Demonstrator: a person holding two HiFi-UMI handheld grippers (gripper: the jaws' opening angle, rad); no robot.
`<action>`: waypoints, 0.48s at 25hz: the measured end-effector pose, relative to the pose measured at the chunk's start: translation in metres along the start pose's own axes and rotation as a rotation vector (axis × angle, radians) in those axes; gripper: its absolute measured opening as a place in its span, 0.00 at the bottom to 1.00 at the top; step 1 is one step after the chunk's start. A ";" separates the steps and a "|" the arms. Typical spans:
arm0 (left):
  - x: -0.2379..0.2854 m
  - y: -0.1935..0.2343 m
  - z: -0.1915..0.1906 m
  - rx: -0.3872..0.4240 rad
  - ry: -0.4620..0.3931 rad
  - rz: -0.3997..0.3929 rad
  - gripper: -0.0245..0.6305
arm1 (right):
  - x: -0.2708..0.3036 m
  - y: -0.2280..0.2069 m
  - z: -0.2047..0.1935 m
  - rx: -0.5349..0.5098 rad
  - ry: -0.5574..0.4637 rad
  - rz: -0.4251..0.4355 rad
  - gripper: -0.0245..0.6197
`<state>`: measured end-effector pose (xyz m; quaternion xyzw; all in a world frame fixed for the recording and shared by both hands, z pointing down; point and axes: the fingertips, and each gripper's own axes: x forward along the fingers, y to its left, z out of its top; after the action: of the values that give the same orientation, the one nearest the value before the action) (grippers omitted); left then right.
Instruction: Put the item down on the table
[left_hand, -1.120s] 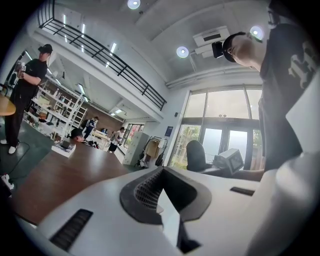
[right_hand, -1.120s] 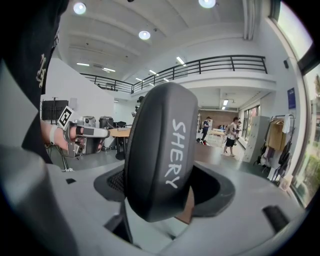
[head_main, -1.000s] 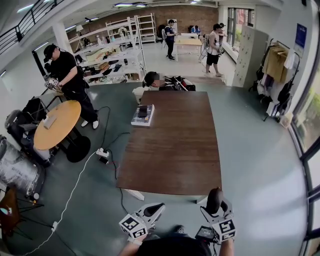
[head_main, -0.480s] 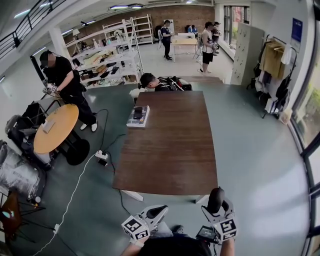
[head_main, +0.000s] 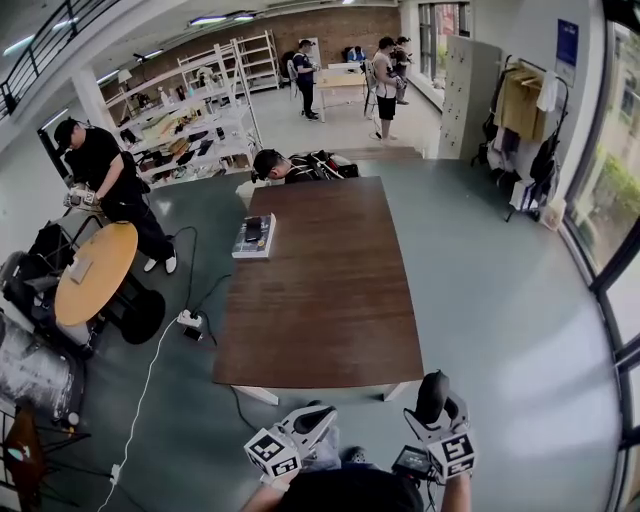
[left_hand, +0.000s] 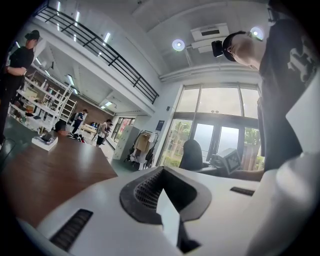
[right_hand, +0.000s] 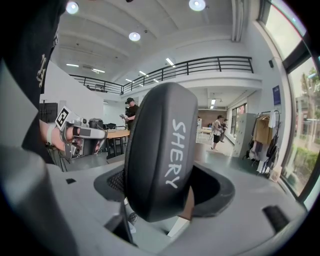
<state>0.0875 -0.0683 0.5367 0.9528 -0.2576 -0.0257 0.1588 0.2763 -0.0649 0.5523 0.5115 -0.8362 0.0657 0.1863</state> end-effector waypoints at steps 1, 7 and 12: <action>0.002 -0.001 0.001 0.007 -0.001 -0.009 0.05 | -0.001 -0.002 -0.001 -0.005 -0.005 -0.004 0.55; -0.002 0.003 0.000 -0.007 -0.011 -0.001 0.05 | 0.000 0.001 0.000 -0.020 0.007 -0.009 0.55; -0.011 0.019 -0.005 -0.032 -0.023 0.039 0.05 | 0.009 0.006 0.010 -0.022 0.026 -0.001 0.55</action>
<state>0.0698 -0.0767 0.5465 0.9446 -0.2773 -0.0378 0.1714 0.2646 -0.0722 0.5470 0.5090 -0.8342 0.0629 0.2026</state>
